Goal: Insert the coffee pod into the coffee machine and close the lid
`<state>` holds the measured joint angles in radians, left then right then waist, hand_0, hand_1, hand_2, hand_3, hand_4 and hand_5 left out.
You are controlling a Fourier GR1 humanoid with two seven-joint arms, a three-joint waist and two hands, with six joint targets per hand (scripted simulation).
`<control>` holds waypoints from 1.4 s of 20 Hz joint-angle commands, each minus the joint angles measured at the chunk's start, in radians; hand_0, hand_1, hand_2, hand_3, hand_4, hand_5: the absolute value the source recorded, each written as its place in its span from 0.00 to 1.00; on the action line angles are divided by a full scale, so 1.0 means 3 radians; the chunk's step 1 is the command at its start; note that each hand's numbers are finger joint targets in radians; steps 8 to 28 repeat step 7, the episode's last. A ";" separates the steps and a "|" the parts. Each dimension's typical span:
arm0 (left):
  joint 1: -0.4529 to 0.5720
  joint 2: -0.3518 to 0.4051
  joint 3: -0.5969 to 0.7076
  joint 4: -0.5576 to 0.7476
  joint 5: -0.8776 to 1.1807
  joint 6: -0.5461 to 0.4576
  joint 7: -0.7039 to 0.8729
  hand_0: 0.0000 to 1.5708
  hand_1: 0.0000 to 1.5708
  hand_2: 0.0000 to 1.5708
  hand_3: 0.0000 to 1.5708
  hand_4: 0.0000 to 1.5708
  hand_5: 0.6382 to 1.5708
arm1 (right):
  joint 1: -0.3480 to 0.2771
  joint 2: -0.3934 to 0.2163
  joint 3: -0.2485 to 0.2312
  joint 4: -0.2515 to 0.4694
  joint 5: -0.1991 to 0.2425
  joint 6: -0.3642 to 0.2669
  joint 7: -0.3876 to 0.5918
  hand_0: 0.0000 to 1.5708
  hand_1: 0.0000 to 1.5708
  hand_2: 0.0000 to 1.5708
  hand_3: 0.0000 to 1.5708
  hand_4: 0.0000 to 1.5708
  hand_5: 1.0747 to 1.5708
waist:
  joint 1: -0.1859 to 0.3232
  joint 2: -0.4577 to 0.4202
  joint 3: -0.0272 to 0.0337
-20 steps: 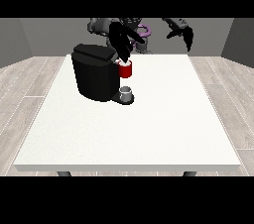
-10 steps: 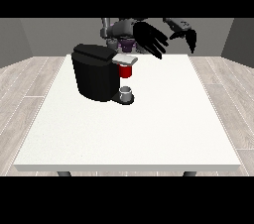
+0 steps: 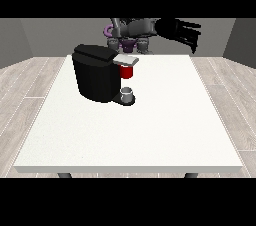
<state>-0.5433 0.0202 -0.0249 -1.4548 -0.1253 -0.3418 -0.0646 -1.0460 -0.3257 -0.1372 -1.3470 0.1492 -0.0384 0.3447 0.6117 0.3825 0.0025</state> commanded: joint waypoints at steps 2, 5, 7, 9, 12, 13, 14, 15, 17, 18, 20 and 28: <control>0.0134 -0.0052 0.0068 -0.0100 0.0092 0.0061 0.0210 0.00 0.00 0.00 0.00 0.17 1.00 | 0.0203 0.0293 0.0196 0.0034 -0.0105 0.0120 -0.0506 0.00 0.00 0.00 0.00 0.11 1.00 | -0.0260 -0.0264 -0.0007; 0.0407 0.0130 0.0245 0.0053 0.0090 0.0047 -0.0156 0.00 0.00 0.00 0.00 0.17 1.00 | 0.0421 0.0576 0.0444 -0.0128 -0.0011 0.0019 -0.0702 0.00 0.00 0.00 0.00 0.12 1.00 | -0.0480 -0.0321 -0.0009; 0.0634 0.0038 0.0215 0.0023 0.0056 0.0156 -0.0085 0.00 0.00 0.00 0.00 0.17 1.00 | 0.0648 0.0665 0.0468 -0.0107 -0.0132 0.0116 -0.0789 0.00 0.00 0.00 0.00 0.17 1.00 | -0.0668 -0.0529 -0.0008; 0.0634 0.0038 0.0215 0.0023 0.0056 0.0156 -0.0085 0.00 0.00 0.00 0.00 0.17 1.00 | 0.0648 0.0665 0.0468 -0.0107 -0.0132 0.0116 -0.0789 0.00 0.00 0.00 0.00 0.17 1.00 | -0.0668 -0.0529 -0.0008; 0.0634 0.0038 0.0215 0.0023 0.0056 0.0156 -0.0085 0.00 0.00 0.00 0.00 0.17 1.00 | 0.0648 0.0665 0.0468 -0.0107 -0.0132 0.0116 -0.0789 0.00 0.00 0.00 0.00 0.17 1.00 | -0.0668 -0.0529 -0.0008; 0.0634 0.0038 0.0215 0.0023 0.0056 0.0156 -0.0085 0.00 0.00 0.00 0.00 0.17 1.00 | 0.0648 0.0665 0.0468 -0.0107 -0.0132 0.0116 -0.0789 0.00 0.00 0.00 0.00 0.17 1.00 | -0.0668 -0.0529 -0.0008; 0.0634 0.0038 0.0215 0.0023 0.0056 0.0156 -0.0085 0.00 0.00 0.00 0.00 0.17 1.00 | 0.0648 0.0665 0.0468 -0.0107 -0.0132 0.0116 -0.0789 0.00 0.00 0.00 0.00 0.17 1.00 | -0.0668 -0.0529 -0.0008; 0.0634 0.0038 0.0215 0.0023 0.0056 0.0156 -0.0085 0.00 0.00 0.00 0.00 0.17 1.00 | 0.0648 0.0665 0.0468 -0.0107 -0.0132 0.0116 -0.0789 0.00 0.00 0.00 0.00 0.17 1.00 | -0.0668 -0.0529 -0.0008; 0.0634 0.0038 0.0215 0.0023 0.0056 0.0156 -0.0085 0.00 0.00 0.00 0.00 0.17 1.00 | 0.0648 0.0665 0.0468 -0.0107 -0.0132 0.0116 -0.0789 0.00 0.00 0.00 0.00 0.17 1.00 | -0.0668 -0.0529 -0.0008; 0.0634 0.0038 0.0215 0.0023 0.0056 0.0156 -0.0085 0.00 0.00 0.00 0.00 0.17 1.00 | 0.0648 0.0665 0.0468 -0.0107 -0.0132 0.0116 -0.0789 0.00 0.00 0.00 0.00 0.17 1.00 | -0.0668 -0.0529 -0.0008; 0.0634 0.0038 0.0215 0.0023 0.0056 0.0156 -0.0085 0.00 0.00 0.00 0.00 0.17 1.00 | 0.0648 0.0665 0.0468 -0.0107 -0.0132 0.0116 -0.0789 0.00 0.00 0.00 0.00 0.17 1.00 | -0.0668 -0.0529 -0.0008; 0.0634 0.0038 0.0215 0.0023 0.0056 0.0156 -0.0085 0.00 0.00 0.00 0.00 0.17 1.00 | 0.0648 0.0665 0.0468 -0.0107 -0.0132 0.0116 -0.0789 0.00 0.00 0.00 0.00 0.17 1.00 | -0.0668 -0.0529 -0.0008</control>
